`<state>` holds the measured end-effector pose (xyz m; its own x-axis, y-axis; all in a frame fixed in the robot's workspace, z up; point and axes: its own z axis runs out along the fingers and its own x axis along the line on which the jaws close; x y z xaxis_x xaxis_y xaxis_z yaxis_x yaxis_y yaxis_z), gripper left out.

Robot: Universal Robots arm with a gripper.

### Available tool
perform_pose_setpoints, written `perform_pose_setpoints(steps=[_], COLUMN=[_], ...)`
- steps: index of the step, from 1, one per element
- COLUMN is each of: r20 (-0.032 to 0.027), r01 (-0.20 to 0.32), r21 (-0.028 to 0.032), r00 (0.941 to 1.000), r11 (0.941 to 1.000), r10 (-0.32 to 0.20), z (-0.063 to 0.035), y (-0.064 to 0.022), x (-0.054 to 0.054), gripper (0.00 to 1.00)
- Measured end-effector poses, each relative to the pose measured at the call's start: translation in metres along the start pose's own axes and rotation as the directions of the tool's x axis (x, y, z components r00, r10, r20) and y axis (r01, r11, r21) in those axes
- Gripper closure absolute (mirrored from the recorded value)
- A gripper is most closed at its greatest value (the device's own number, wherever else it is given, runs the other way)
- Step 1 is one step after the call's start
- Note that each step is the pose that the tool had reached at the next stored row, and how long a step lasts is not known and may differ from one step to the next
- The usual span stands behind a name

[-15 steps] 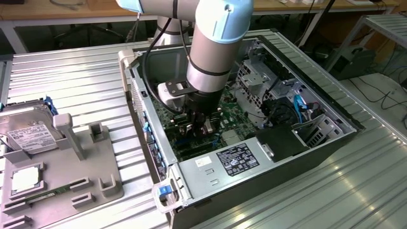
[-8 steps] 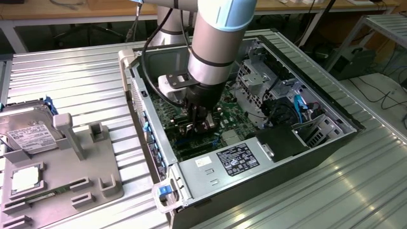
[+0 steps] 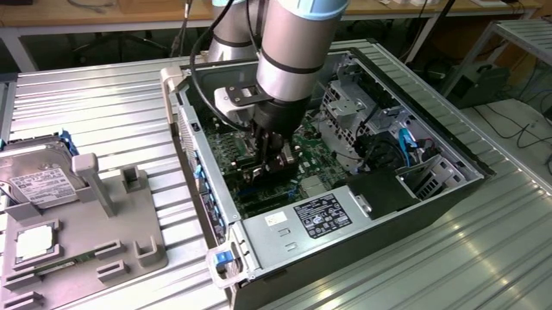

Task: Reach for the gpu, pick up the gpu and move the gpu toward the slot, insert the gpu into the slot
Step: 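Insert the gpu into the slot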

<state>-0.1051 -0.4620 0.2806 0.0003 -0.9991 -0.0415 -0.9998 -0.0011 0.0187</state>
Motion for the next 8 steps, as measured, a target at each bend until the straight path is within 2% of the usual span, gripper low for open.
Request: perform_pose_setpoints(steps=[3,6,7,8], r20=[-0.0002,0.0001,0.0000,0.0000], r01=[0.000,0.000,0.000,0.000], r21=[0.0022,0.0030,0.0030,0.0030], r00=[1.0000,1.0000,1.0000,1.0000], r11=[1.0000,1.0000,1.0000,1.0000], r10=[0.000,0.000,0.000,0.000], z=[-0.0077,-0.0089,-0.0089,-0.0089], y=[0.0002,0.0001,0.0002,0.0002], x=[-0.0007,-0.0007,-0.0007,-0.0007], gripper=[0.65,0.65,0.66,0.73])
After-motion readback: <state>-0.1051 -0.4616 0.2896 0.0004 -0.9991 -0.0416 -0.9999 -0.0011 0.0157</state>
